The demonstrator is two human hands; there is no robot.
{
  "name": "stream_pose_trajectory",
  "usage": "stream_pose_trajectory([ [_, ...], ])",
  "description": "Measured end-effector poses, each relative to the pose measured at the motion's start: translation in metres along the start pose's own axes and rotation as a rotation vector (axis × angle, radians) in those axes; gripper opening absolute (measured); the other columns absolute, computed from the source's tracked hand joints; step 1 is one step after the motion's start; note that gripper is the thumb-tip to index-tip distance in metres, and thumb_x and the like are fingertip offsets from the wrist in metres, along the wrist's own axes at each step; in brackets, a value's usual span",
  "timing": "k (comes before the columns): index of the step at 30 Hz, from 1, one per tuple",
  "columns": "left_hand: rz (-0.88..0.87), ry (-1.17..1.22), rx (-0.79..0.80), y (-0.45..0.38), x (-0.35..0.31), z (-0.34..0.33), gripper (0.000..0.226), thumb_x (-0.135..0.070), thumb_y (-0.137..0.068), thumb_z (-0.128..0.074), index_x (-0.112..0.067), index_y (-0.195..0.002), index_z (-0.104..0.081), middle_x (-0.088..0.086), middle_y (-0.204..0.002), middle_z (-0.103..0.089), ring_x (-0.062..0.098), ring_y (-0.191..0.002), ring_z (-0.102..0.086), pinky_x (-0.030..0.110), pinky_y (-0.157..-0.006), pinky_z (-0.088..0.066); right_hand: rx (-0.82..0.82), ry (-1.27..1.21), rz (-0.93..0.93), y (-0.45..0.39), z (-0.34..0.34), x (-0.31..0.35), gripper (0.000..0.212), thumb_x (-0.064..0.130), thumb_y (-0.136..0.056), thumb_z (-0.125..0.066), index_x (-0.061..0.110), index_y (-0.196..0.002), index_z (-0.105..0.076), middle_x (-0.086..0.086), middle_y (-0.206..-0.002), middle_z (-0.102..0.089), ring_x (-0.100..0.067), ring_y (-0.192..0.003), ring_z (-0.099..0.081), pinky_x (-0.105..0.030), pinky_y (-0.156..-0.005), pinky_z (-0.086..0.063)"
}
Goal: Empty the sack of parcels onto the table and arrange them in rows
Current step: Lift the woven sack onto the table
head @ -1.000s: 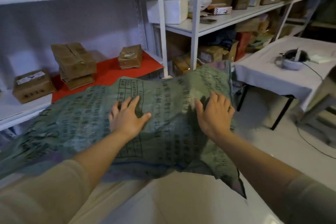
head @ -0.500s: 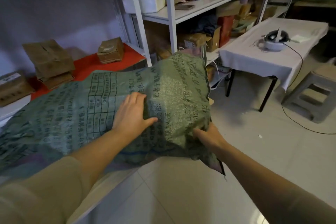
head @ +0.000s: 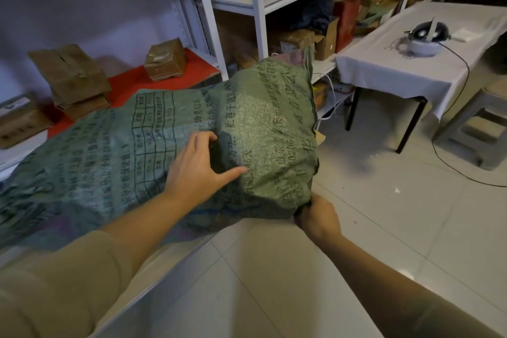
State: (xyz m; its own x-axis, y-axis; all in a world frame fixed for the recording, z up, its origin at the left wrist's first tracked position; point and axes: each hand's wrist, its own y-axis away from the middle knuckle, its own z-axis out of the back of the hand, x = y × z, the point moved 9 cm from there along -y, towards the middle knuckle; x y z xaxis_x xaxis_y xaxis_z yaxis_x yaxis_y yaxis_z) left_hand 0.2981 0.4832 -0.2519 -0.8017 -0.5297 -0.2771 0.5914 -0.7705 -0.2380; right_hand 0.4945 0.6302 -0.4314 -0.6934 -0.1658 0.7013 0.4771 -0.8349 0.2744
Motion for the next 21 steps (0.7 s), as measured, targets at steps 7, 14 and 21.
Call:
stream_pose_trajectory([
  [7,-0.095,-0.079,0.058,0.008,0.003,-0.005,0.104,-0.078,-0.063,-0.069,-0.017,-0.143,-0.038,-0.001,-0.146,-0.035,0.022,-0.131,-0.043,0.040,-0.106,-0.043,-0.240,-0.422,0.160,0.005,0.043,0.077,0.022,0.014,-0.098,-0.038,0.010,-0.107,-0.057,-0.012,-0.109,-0.059,-0.032,-0.096,-0.056,-0.043,-0.084,-0.049],
  [14,0.186,0.106,-0.012,-0.027,0.019,0.023,0.074,-0.063,-0.067,-0.078,-0.013,-0.119,-0.059,0.006,-0.116,-0.057,0.025,-0.108,-0.056,0.041,-0.090,-0.050,-0.326,-0.558,0.198,0.010,0.084,0.149,0.019,0.014,-0.100,-0.039,0.009,-0.099,-0.058,-0.003,-0.088,-0.053,-0.027,-0.091,-0.052,-0.038,-0.082,-0.042],
  [21,0.326,0.060,0.000,-0.046,0.043,0.050,0.051,-0.050,-0.083,-0.071,-0.013,-0.062,-0.043,0.004,-0.061,-0.046,0.028,-0.067,-0.052,0.034,-0.059,-0.036,-0.306,-0.658,0.244,0.001,0.087,0.184,0.028,0.016,-0.099,-0.043,0.016,-0.072,-0.045,0.001,-0.069,-0.044,-0.020,-0.070,-0.042,-0.038,-0.067,-0.033],
])
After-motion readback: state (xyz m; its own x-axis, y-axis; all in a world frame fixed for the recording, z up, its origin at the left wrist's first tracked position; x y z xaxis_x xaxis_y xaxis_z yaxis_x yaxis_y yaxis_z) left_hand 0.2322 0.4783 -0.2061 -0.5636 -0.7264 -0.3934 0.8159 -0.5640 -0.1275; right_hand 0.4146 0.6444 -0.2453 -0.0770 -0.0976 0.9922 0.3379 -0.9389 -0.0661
